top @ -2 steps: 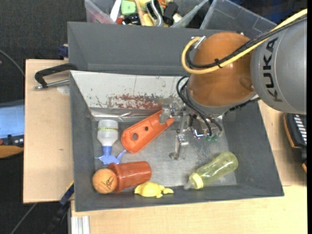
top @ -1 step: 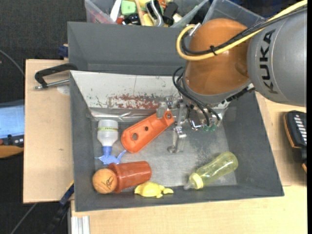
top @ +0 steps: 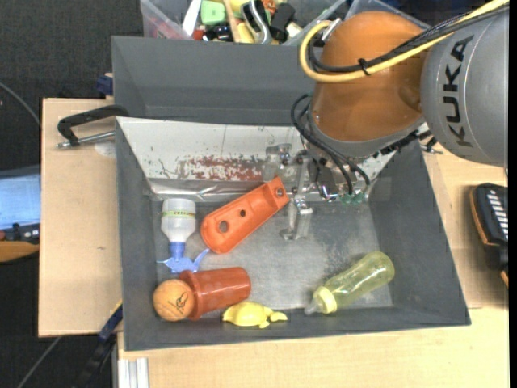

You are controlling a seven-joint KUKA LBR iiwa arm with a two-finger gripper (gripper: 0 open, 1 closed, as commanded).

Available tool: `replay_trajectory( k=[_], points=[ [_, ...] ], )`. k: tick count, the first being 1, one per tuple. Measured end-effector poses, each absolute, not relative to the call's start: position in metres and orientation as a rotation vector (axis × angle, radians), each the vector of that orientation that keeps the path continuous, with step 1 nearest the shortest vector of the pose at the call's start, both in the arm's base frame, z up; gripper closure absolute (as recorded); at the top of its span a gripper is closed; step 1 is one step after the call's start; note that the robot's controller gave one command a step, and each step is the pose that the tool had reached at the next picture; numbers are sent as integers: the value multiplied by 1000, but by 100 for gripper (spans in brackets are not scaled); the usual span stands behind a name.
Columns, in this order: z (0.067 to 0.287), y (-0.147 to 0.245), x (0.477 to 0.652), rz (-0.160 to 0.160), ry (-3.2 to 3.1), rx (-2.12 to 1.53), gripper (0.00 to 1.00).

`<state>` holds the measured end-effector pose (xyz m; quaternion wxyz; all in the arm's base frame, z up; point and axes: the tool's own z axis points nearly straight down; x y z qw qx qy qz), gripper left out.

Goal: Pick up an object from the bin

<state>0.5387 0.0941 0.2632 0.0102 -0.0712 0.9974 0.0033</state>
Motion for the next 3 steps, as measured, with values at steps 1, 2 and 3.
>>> replay_trajectory(
  k=[1,2,3],
  points=[
    [221,87,555,9,3120,-218,0],
    [184,88,572,13,3115,-179,0],
    [160,90,577,13,3117,-146,0]
  ],
)
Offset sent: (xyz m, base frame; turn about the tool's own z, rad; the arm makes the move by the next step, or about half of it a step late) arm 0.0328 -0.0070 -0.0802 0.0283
